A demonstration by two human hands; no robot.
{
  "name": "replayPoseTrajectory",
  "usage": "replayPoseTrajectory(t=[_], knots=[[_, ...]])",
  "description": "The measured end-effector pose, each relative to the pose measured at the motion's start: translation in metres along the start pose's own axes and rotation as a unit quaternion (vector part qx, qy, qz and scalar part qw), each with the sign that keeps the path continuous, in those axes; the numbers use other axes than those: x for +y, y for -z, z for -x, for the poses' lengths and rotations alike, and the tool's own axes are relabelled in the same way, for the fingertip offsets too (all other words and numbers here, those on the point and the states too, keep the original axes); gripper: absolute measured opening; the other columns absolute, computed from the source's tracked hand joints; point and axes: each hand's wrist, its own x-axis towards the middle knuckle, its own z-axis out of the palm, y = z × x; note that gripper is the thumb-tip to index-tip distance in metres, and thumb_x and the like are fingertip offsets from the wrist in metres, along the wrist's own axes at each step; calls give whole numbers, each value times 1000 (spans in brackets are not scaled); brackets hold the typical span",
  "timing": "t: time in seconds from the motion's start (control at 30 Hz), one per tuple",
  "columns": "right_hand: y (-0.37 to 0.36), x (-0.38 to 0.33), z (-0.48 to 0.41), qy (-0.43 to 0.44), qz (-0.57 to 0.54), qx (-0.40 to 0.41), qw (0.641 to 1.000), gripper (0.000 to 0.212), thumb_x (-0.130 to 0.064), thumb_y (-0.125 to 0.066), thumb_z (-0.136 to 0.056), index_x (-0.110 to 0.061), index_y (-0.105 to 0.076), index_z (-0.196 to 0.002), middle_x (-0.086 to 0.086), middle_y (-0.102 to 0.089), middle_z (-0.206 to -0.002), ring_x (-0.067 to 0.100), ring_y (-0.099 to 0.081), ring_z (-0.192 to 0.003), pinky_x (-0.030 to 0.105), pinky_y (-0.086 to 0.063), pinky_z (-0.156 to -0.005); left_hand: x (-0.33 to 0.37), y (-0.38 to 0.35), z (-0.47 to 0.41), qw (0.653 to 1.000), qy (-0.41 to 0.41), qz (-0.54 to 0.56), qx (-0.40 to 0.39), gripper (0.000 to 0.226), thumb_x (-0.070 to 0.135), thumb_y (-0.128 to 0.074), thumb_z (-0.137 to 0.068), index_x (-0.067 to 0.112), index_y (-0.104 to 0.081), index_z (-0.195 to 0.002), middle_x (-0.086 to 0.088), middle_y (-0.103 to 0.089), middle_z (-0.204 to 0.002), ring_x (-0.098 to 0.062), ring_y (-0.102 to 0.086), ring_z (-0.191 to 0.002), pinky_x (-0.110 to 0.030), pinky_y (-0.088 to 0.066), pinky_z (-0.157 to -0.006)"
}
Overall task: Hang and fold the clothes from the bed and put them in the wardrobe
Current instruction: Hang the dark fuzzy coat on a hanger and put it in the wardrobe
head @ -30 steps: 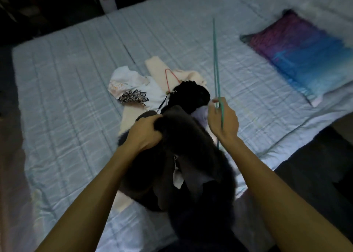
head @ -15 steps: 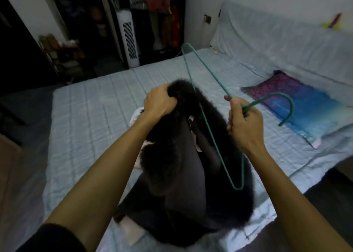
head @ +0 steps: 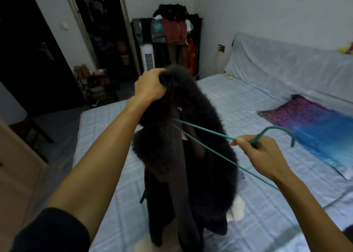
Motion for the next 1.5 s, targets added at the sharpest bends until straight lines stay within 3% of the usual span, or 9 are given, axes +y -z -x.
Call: replayPoseTrajectory(t=[0.33,0.57,0.8,0.93,1.03,1.13,1.27,1.4,1.5], knots=[[-52,-31,-36,-29,70,76,994,21,-25,-55,-92,-23,-75,-86,9,-72,-80,29,-63,-86,26,-27,-63,6,-10,20,989,-102,-104,-14,22,29,-52,-90,25,-62,-109,-9,-66,-107,-38,-57,-101,-36,-36,-71],[-96,-54,-61,-76,31,115,990,26,-23,-47,-85,-13,-46,-61,19,-65,-78,42,-57,-81,31,-29,-62,29,-13,35,989,-142,-46,-22,12,32,-56,-81,22,-56,-73,-2,-60,-72,-34,-58,-74,-32,-33,-60],[-103,-46,-70,22,-45,142,989,35,-29,-49,-83,-24,-35,-51,-3,-49,-49,23,-54,-54,31,-31,-54,-6,-18,33,967,-234,-58,-81,56,56,-61,-71,21,-45,-112,-1,-57,-101,-27,-53,-104,-47,-33,-97],[-99,-52,-88,81,-28,105,991,38,-30,-51,-81,-24,-31,-49,-7,-37,-42,11,-38,-46,28,-26,-54,-7,-23,24,967,-226,-120,-17,66,49,-64,-77,24,-43,-134,-10,-69,-99,-38,-61,-90,-34,-33,-66],[-96,-52,-102,79,-1,81,994,22,-40,-55,-83,-27,-55,-65,-8,-58,-62,21,-57,-65,34,-42,-60,-13,-28,18,975,-182,-129,-15,54,45,-65,-79,32,-50,-130,-14,-68,-104,-43,-61,-92,-40,-43,-68],[-97,-33,-89,154,62,214,962,16,-25,-63,-87,-15,-65,-99,4,-62,-92,21,-56,-86,32,-45,-77,-22,-37,15,984,-131,-118,1,41,43,-65,-80,26,-58,-117,-18,-68,-100,-45,-61,-90,-45,-47,-69],[-126,9,-39,239,76,209,945,6,-2,-59,-77,-6,-63,-80,10,-57,-81,30,-54,-76,42,-43,-70,-32,-45,16,988,-106,-96,57,34,39,-63,-82,19,-61,-111,-26,-67,-98,-49,-60,-87,-50,-47,-69],[-158,49,-13,78,132,74,985,16,-18,-59,-72,-14,-64,-87,4,-58,-86,26,-55,-80,39,-44,-70,-28,-51,22,983,-138,-89,76,49,55,-51,-76,22,-61,-111,-25,-67,-93,-49,-60,-83,-49,-48,-68],[-169,66,-11,-58,181,89,978,39,-26,-62,-67,-12,-58,-103,10,-53,-106,31,-49,-101,43,-44,-85,-27,-53,25,983,-142,-88,80,48,55,-51,-77,24,-60,-112,-23,-67,-88,-47,-61,-79,-50,-49,-67]])
